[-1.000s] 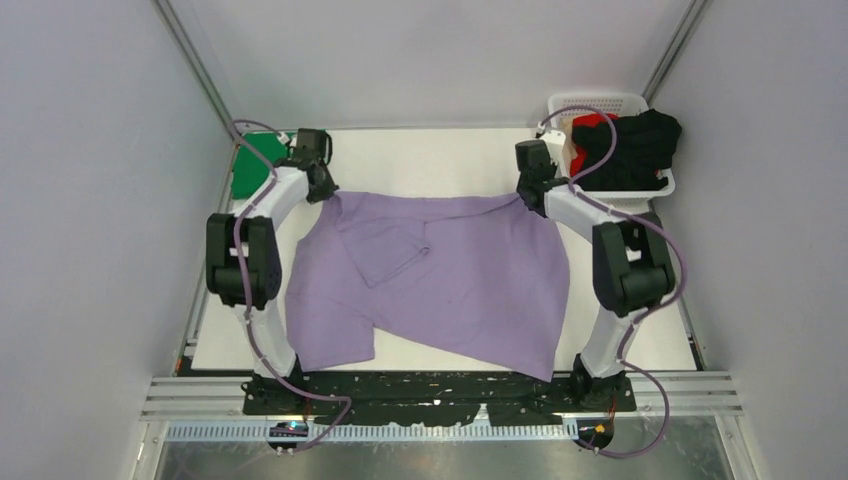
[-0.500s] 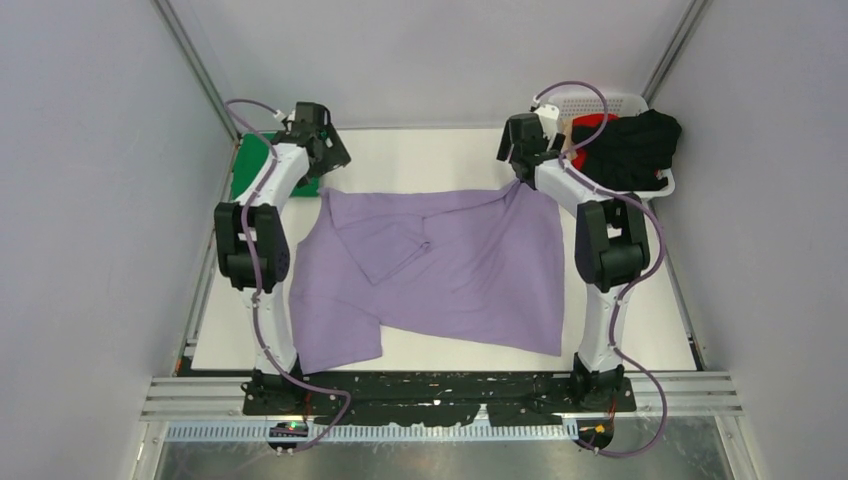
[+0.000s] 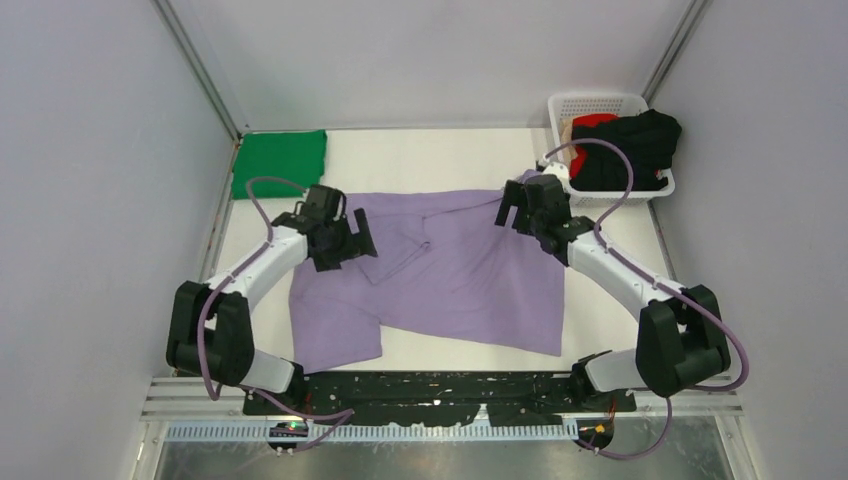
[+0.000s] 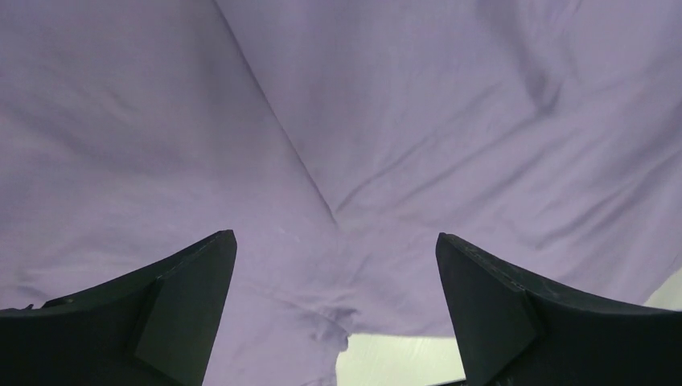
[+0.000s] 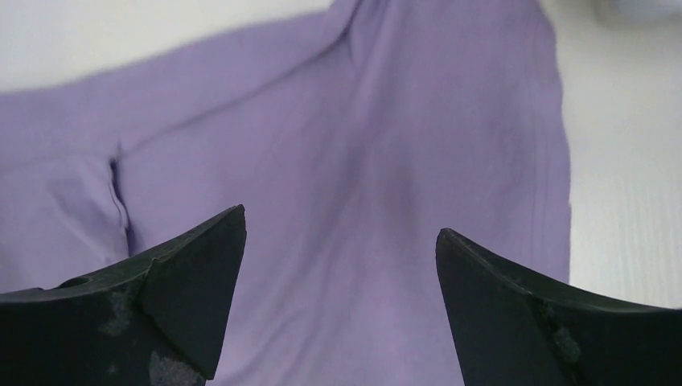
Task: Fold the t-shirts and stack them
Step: Flatten out the tshirt
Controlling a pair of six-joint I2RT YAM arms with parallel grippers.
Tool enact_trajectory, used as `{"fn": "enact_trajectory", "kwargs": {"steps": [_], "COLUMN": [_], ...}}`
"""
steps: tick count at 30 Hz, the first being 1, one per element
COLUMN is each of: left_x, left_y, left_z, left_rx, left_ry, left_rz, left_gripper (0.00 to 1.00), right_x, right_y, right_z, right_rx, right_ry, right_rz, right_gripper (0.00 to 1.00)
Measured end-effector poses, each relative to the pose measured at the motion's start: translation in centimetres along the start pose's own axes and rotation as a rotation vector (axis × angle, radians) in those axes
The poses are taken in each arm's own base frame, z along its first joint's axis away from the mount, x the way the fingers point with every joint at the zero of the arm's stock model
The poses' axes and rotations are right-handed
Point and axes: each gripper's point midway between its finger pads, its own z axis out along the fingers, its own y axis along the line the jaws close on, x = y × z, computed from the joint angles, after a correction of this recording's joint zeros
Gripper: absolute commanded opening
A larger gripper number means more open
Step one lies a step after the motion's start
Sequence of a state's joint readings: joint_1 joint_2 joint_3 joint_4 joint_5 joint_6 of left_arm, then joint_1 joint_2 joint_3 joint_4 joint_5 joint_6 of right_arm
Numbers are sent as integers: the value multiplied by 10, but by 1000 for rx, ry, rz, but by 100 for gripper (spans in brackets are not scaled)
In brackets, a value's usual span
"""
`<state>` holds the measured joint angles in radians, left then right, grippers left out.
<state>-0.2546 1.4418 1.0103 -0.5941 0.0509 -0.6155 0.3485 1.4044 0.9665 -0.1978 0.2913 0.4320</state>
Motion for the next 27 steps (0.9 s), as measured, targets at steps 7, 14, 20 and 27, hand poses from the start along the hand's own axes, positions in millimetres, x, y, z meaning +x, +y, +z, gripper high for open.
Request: {"fn": "enact_trajectory", "kwargs": {"steps": [7, 14, 20, 27], "left_x": [74, 72, 79, 72], "left_y": [-16, -26, -29, -35], "left_z": [18, 39, 53, 62], "left_rx": [77, 103, 101, 101], "left_ry": [169, 171, 197, 197], "left_rz": [54, 25, 22, 22], "left_gripper": [75, 61, 54, 39], "right_x": [116, 150, 154, 154], "right_y": [-20, -28, -30, -31], "right_z": [-12, -24, -24, -24], "right_rx": [-51, -70, -68, -62], "right_ry": [268, 328, 328, 326], "right_rz": [-3, 24, 35, 35], "right_gripper": [95, 96, 96, 96]}}
